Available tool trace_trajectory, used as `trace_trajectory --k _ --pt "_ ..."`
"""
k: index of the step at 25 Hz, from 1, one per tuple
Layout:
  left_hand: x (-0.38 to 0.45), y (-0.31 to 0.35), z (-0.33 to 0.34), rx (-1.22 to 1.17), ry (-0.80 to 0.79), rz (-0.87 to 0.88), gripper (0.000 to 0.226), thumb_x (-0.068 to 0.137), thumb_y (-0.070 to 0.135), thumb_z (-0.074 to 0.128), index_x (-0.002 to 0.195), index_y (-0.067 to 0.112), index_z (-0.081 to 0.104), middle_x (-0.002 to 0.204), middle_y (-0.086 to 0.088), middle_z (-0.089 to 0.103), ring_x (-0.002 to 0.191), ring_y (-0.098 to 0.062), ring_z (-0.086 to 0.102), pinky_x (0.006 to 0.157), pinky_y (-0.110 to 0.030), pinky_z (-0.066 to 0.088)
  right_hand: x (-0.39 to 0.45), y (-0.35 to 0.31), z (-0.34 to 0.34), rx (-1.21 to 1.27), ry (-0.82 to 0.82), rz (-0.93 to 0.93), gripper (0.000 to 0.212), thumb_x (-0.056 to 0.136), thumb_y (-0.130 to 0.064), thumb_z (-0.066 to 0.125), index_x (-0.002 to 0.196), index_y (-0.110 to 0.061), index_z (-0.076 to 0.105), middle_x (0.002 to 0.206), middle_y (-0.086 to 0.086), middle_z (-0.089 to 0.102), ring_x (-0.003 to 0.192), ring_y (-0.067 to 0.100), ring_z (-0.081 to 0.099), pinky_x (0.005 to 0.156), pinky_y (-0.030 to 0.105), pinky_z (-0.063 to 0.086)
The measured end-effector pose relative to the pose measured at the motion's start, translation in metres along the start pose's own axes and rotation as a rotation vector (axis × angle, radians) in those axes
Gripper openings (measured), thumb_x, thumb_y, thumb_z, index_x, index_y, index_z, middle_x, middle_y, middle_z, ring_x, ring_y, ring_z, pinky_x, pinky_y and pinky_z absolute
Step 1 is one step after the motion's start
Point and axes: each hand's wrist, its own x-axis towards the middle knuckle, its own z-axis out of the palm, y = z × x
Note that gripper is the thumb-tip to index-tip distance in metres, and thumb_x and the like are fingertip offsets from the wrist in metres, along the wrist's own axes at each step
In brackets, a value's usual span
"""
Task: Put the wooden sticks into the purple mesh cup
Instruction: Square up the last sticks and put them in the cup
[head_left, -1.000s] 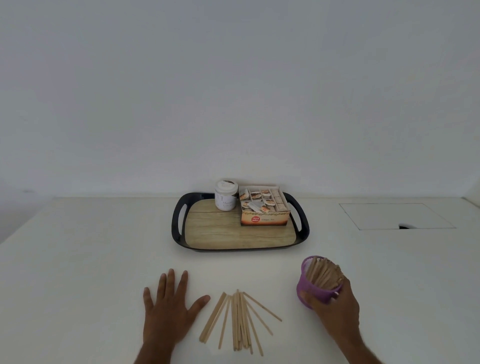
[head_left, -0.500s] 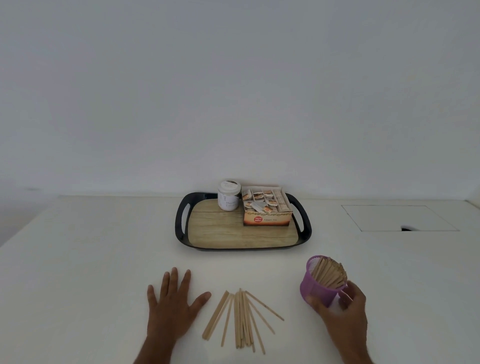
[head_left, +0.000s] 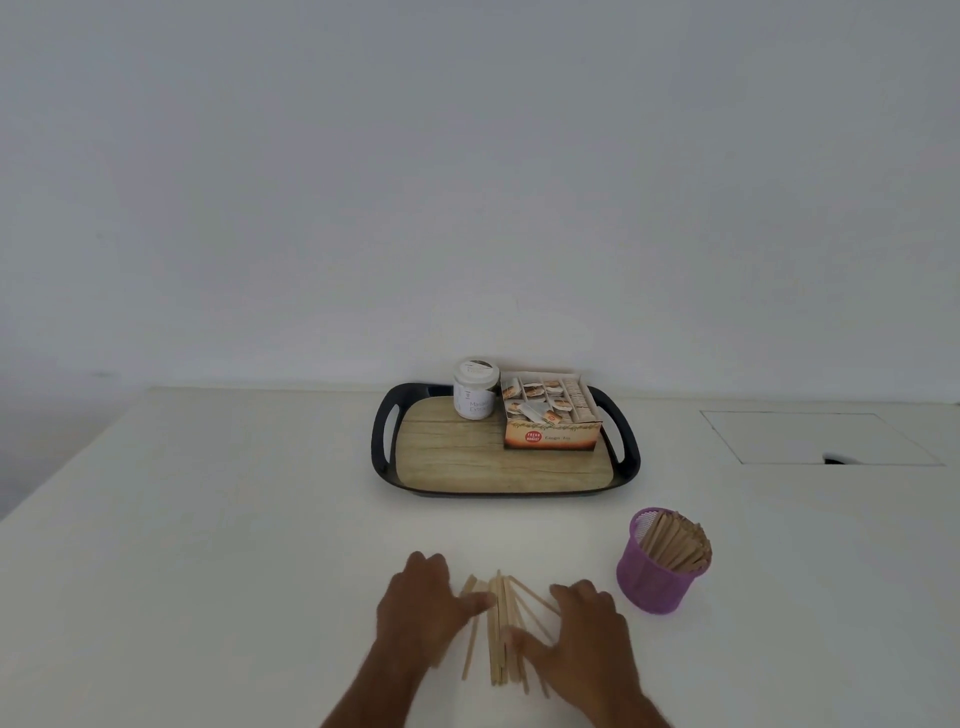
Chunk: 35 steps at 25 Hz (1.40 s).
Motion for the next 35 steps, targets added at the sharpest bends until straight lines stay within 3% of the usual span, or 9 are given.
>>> trace_trajectory --k 4,7,12,14,17,24,27,32,35 --pt "-0.005 0.011 0.01 0.016 -0.039 -0.012 0.078 0.064 0.073 0.072 0.115 0.019 0.051 0.114 0.001 0.052 0.105 -0.02 0.059 0.085 -0.031 0.049 0.006 -0.02 -0.004 0.01 -0.082 0.008 0.074 0.063 -0.083 0.051 0.106 -0.025 0.061 0.104 -0.007 0.05 0.098 0.012 0.051 0.078 0.025 0.044" --pt "-0.006 0.014 0.015 0.03 -0.029 -0.008 0.071 0.067 0.066 0.076 0.112 0.017 0.052 0.111 -0.001 0.054 0.101 -0.02 0.061 0.083 -0.03 0.05 0.006 -0.025 -0.007 0.086 -0.117 0.001 0.043 0.071 -0.068 0.062 0.072 -0.026 0.057 0.081 -0.011 0.047 0.072 0.005 0.049 0.06 0.017 0.037" --pt "-0.003 0.016 0.014 0.01 -0.051 -0.041 0.05 0.069 0.046 0.081 0.1 0.016 0.057 0.102 0.0 0.062 0.093 -0.02 0.065 0.071 -0.026 0.046 0.009 -0.023 -0.009 0.162 -0.118 0.081 0.037 0.071 -0.035 0.064 0.044 -0.018 0.047 0.048 -0.001 0.046 0.044 0.01 0.045 0.054 0.018 0.041" --pt "-0.001 0.016 0.012 -0.002 -0.058 -0.054 0.032 0.069 0.034 0.079 0.085 0.017 0.058 0.087 0.002 0.063 0.085 -0.02 0.068 0.063 -0.024 0.045 0.008 -0.02 -0.009 0.209 -0.097 0.143 0.018 0.067 -0.023 0.055 0.051 -0.019 0.062 0.054 -0.006 0.061 0.051 0.009 0.059 0.057 0.018 0.052" --pt "0.001 0.013 0.013 -0.053 -0.085 -0.072 0.019 0.069 0.017 0.072 0.069 0.016 0.054 0.069 0.005 0.06 0.073 -0.016 0.069 0.05 -0.018 0.039 0.01 -0.016 -0.009 0.242 -0.083 0.179 0.02 0.067 -0.018 0.049 0.065 -0.019 0.068 0.068 -0.008 0.07 0.064 0.009 0.066 0.058 0.018 0.052" --pt "0.002 0.005 0.014 -0.207 -0.051 -0.109 0.016 0.075 0.013 0.056 0.081 0.011 0.07 0.078 0.002 0.072 0.072 -0.016 0.07 0.062 -0.023 0.053 0.007 -0.012 -0.015 0.281 -0.098 0.141 0.019 0.085 -0.019 0.051 0.067 -0.025 0.05 0.072 -0.01 0.057 0.07 0.008 0.054 0.062 0.016 0.041" --pt "0.001 0.011 0.009 -0.264 0.008 -0.094 0.017 0.079 0.011 0.049 0.074 0.008 0.065 0.075 0.001 0.07 0.069 -0.015 0.067 0.067 -0.03 0.057 0.008 -0.005 -0.032 0.465 -0.054 0.151 0.016 0.089 -0.02 0.059 0.073 -0.022 0.056 0.075 -0.009 0.064 0.074 0.009 0.062 0.069 0.024 0.05" --pt "-0.003 0.048 -0.005 -0.518 0.009 0.005 0.013 0.077 0.012 0.075 0.076 0.019 0.065 0.078 0.003 0.072 0.073 -0.014 0.071 0.075 -0.037 0.062 0.012 0.01 -0.081 0.743 0.161 0.144 0.01 0.088 -0.006 0.063 0.09 -0.016 0.065 0.073 -0.003 0.072 0.06 0.0 0.064 0.055 0.019 0.05" --pt "-0.004 0.084 -0.008 -0.705 0.031 0.107 0.019 0.073 0.014 0.081 0.083 0.026 0.071 0.077 0.006 0.075 0.073 -0.009 0.073 0.077 -0.038 0.062 0.016 0.028 -0.113 0.677 0.36 0.152 0.015 0.085 -0.011 0.068 0.091 -0.025 0.067 0.071 -0.01 0.072 0.062 0.002 0.066 0.066 0.023 0.053"
